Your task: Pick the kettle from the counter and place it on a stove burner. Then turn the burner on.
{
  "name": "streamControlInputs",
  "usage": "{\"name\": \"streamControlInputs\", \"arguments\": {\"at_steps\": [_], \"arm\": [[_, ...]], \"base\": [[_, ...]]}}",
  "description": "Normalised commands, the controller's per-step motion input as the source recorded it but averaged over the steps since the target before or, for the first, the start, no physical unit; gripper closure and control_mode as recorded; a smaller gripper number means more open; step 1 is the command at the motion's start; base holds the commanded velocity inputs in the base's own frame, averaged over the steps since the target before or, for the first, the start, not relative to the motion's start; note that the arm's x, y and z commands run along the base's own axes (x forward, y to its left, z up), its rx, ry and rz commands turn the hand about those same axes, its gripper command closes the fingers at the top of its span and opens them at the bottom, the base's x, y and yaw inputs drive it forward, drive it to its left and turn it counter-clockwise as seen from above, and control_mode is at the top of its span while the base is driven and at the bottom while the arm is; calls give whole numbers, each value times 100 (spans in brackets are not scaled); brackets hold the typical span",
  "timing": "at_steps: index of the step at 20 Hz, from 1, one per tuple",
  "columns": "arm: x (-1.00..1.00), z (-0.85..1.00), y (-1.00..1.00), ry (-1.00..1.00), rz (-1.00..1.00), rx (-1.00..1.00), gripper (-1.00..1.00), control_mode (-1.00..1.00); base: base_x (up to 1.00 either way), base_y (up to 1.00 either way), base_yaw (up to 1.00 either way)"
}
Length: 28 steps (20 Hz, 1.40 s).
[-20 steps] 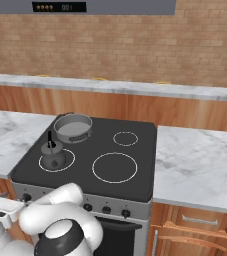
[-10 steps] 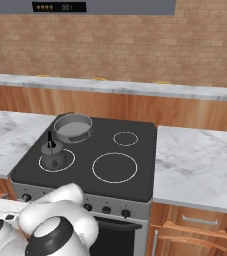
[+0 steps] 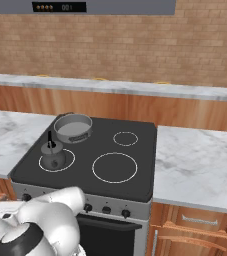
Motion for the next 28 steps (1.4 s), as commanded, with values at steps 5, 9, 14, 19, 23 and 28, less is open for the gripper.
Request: {"name": "streamControlInputs", "arguments": {"at_steps": [5,9,14,19,23,28], "arm": [[8,-44,6,-7,0,5,-100,-100],[16,-30,0,-6,0,10,-100,-100],[23,-4,-1,0,0,19,-100,-100],[29,0,-15,0,0,22,-100,-100],[33,0,-35,0,0,21,-100,-100],[32,-7,-37,0,0,17,-100,-100]], "base": [[0,0,0],[0,0,0],[0,0,0],[0,0,0],[0,0,0],[0,0,0]]}}
